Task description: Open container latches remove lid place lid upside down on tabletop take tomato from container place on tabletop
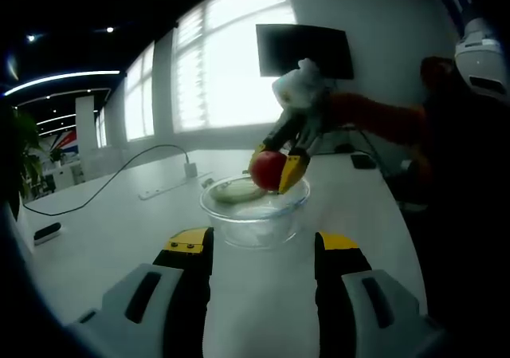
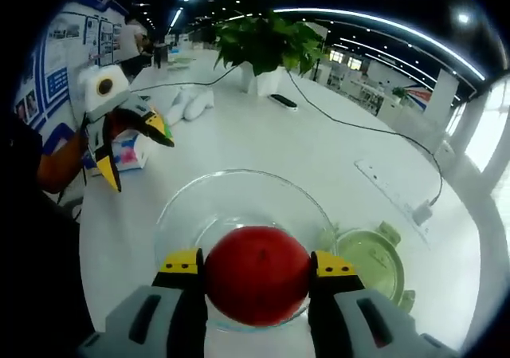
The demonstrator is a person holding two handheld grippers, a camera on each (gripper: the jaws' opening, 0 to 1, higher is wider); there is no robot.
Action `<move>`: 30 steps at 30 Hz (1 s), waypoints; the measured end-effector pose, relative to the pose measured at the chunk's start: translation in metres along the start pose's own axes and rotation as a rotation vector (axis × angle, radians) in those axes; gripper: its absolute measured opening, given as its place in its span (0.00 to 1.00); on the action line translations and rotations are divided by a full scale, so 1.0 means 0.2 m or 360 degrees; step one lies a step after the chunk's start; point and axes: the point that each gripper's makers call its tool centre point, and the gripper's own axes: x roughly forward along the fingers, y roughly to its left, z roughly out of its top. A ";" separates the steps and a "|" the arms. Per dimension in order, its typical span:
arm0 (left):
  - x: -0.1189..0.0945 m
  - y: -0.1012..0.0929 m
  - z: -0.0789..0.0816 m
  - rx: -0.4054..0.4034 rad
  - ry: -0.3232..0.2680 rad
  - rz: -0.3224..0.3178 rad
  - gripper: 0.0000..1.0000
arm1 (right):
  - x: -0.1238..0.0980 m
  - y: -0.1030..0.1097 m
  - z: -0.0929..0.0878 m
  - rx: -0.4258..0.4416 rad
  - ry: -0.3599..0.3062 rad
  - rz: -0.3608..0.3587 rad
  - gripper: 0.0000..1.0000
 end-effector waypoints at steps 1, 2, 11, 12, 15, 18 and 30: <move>0.00 0.00 0.00 -0.0006 -0.0004 -0.0001 0.45 | -0.02 -0.01 0.00 0.0004 -0.0009 -0.0011 0.45; 0.00 0.00 0.00 -0.0010 -0.0006 -0.0002 0.45 | -0.03 -0.02 0.00 0.0006 -0.0016 -0.0020 0.45; 0.00 0.00 0.00 -0.0021 -0.0014 -0.0007 0.45 | -0.19 -0.10 -0.04 0.0097 -0.0088 -0.0106 0.45; 0.00 0.00 0.00 -0.0023 -0.0014 -0.0007 0.45 | -0.21 -0.11 -0.05 0.0118 -0.0090 -0.0118 0.45; 0.00 0.00 0.00 -0.0019 -0.0009 -0.0005 0.45 | -0.25 -0.13 -0.09 0.0159 -0.0102 -0.0138 0.45; 0.00 0.00 0.00 -0.0020 -0.0008 -0.0004 0.45 | -0.29 -0.14 -0.15 0.0191 -0.0100 -0.0158 0.45; 0.00 0.00 -0.01 -0.0017 0.0006 0.0004 0.45 | -0.30 -0.14 -0.42 0.0345 -0.0050 -0.0172 0.45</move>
